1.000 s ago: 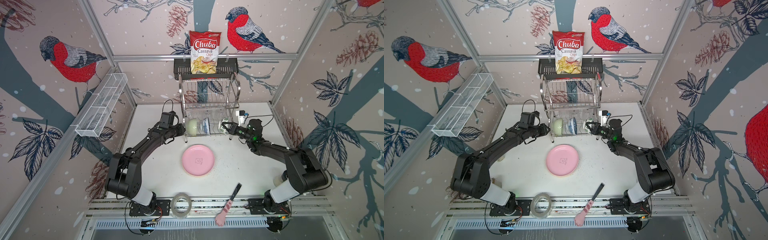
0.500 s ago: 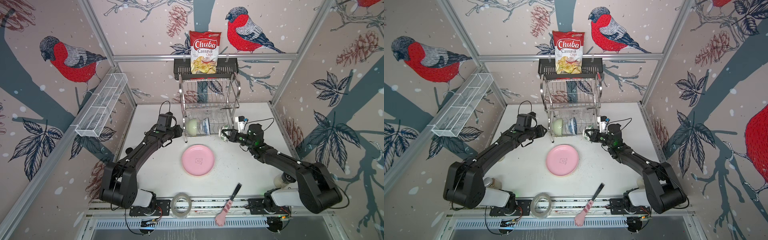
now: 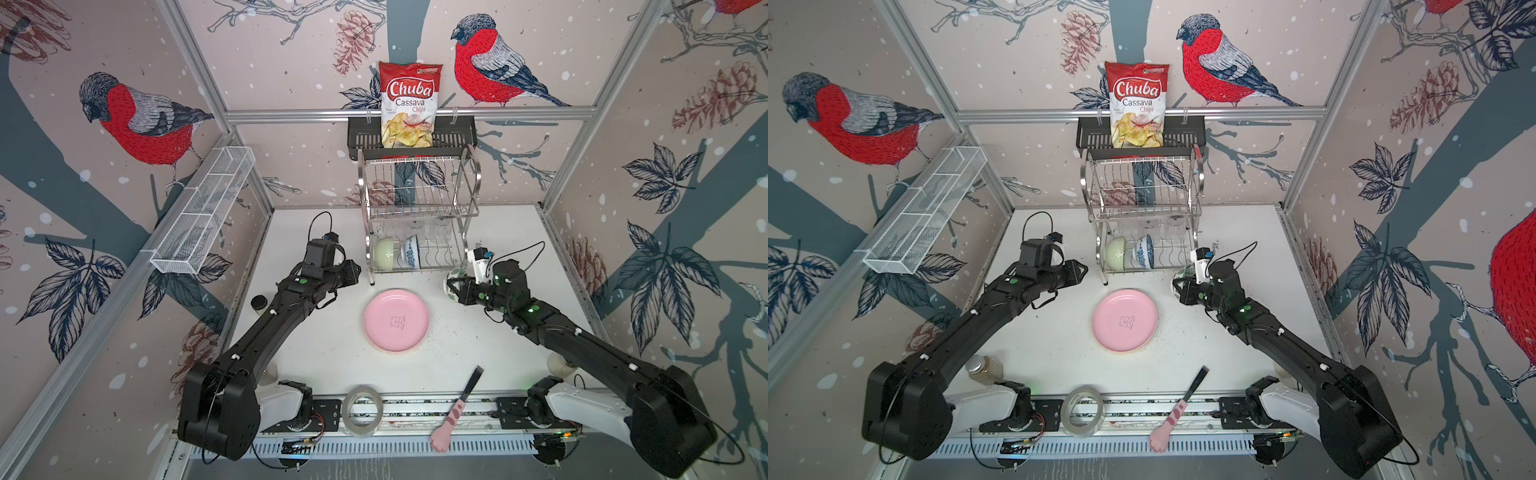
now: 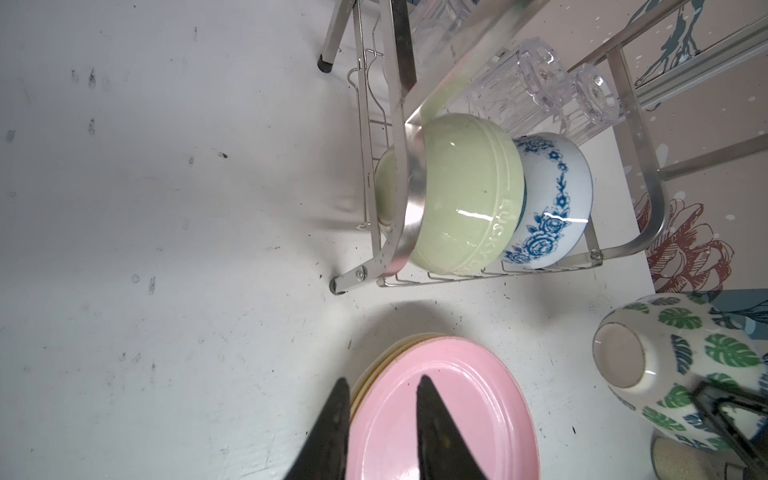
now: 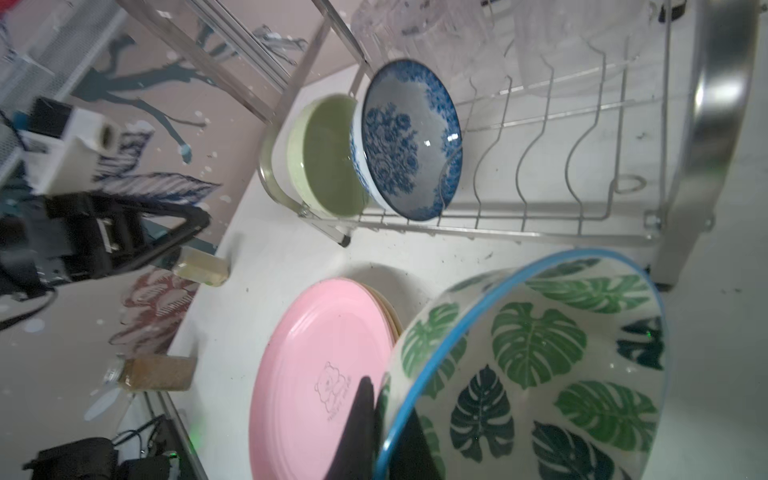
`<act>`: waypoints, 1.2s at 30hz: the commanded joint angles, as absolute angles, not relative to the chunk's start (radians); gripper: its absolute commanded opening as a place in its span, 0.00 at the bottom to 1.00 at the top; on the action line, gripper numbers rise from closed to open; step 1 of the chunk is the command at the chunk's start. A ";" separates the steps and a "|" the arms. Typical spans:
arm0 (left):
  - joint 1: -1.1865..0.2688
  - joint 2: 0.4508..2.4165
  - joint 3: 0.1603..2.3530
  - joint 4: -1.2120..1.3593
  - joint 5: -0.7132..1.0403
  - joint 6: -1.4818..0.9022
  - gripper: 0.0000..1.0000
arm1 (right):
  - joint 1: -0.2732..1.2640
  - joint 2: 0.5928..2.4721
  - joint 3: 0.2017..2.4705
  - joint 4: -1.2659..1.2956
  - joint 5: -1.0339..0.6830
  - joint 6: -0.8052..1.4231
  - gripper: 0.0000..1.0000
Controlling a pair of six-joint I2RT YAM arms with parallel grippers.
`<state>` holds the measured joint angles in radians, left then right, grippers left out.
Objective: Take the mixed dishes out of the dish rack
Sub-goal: 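Pull the leaf-pattern bowl out of the rack toward the robot with right gripper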
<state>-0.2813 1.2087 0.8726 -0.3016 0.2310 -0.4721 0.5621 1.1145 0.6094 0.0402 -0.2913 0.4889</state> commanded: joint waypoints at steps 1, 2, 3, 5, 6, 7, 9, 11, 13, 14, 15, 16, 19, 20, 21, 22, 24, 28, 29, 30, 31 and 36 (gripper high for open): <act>-0.280 1.175 0.849 -0.314 0.214 -0.478 0.30 | 0.621 1.117 0.628 -0.104 -0.158 0.436 0.00; -0.279 1.168 0.842 -0.312 0.215 -0.480 0.30 | 0.647 1.121 0.634 -0.130 -0.120 0.433 0.00; -0.280 1.161 0.833 -0.310 0.215 -0.482 0.30 | 0.685 1.128 0.643 -0.161 -0.071 0.431 0.00; -0.280 1.149 0.818 -0.306 0.217 -0.484 0.30 | 0.740 1.153 0.666 -0.214 0.007 0.432 0.00; -0.280 1.146 0.814 -0.306 0.220 -0.484 0.30 | 0.761 1.173 0.682 -0.245 0.038 0.435 0.00; -0.281 1.144 0.809 -0.305 0.224 -0.486 0.30 | 0.780 1.196 0.699 -0.278 0.067 0.438 0.00; -0.281 1.140 0.804 -0.304 0.230 -0.486 0.30 | 0.812 1.244 0.732 -0.333 0.126 0.448 0.00; -0.281 1.137 0.801 -0.304 0.233 -0.485 0.31 | 0.841 1.298 0.758 -0.380 0.190 0.459 0.00; -0.280 1.135 0.796 -0.306 0.234 -0.483 0.31 | 0.867 1.349 0.787 -0.419 0.236 0.471 0.00; -0.280 1.132 0.795 -0.305 0.234 -0.482 0.31 | 0.875 1.370 0.797 -0.433 0.247 0.473 0.00; -0.281 1.133 0.793 -0.306 0.234 -0.479 0.31 | 0.884 1.391 0.808 -0.445 0.258 0.478 0.00; -0.280 1.131 0.792 -0.306 0.233 -0.480 0.31 | 0.896 1.413 0.820 -0.456 0.270 0.482 0.00; -0.280 1.132 0.787 -0.306 0.232 -0.476 0.31 | 0.932 1.478 0.853 -0.491 0.313 0.489 0.00; -0.280 1.132 0.786 -0.305 0.234 -0.476 0.31 | 0.943 1.496 0.863 -0.503 0.328 0.492 0.00; -0.280 1.132 0.785 -0.305 0.236 -0.473 0.31 | 0.952 1.515 0.874 -0.514 0.345 0.494 0.00; -0.280 1.132 0.784 -0.302 0.238 -0.474 0.31 | 0.961 1.533 0.881 -0.524 0.357 0.494 0.00; -0.281 1.134 0.782 -0.296 0.241 -0.475 0.31 | 0.974 1.563 0.894 -0.539 0.371 0.494 0.00; -0.279 1.141 0.784 -0.291 0.247 -0.475 0.31 | 0.994 1.614 0.912 -0.558 0.386 0.493 0.00; -0.281 1.142 0.783 -0.291 0.247 -0.476 0.31 | 0.998 1.623 0.915 -0.561 0.389 0.494 0.00; -0.281 1.144 0.784 -0.289 0.247 -0.475 0.32 | 1.003 1.634 0.917 -0.566 0.391 0.494 0.00; -0.280 1.144 0.784 -0.287 0.247 -0.476 0.32 | 1.006 1.643 0.918 -0.569 0.395 0.494 0.00; -0.281 1.152 0.787 -0.288 0.244 -0.475 0.39 | 1.022 1.666 0.920 -0.571 0.398 0.492 0.08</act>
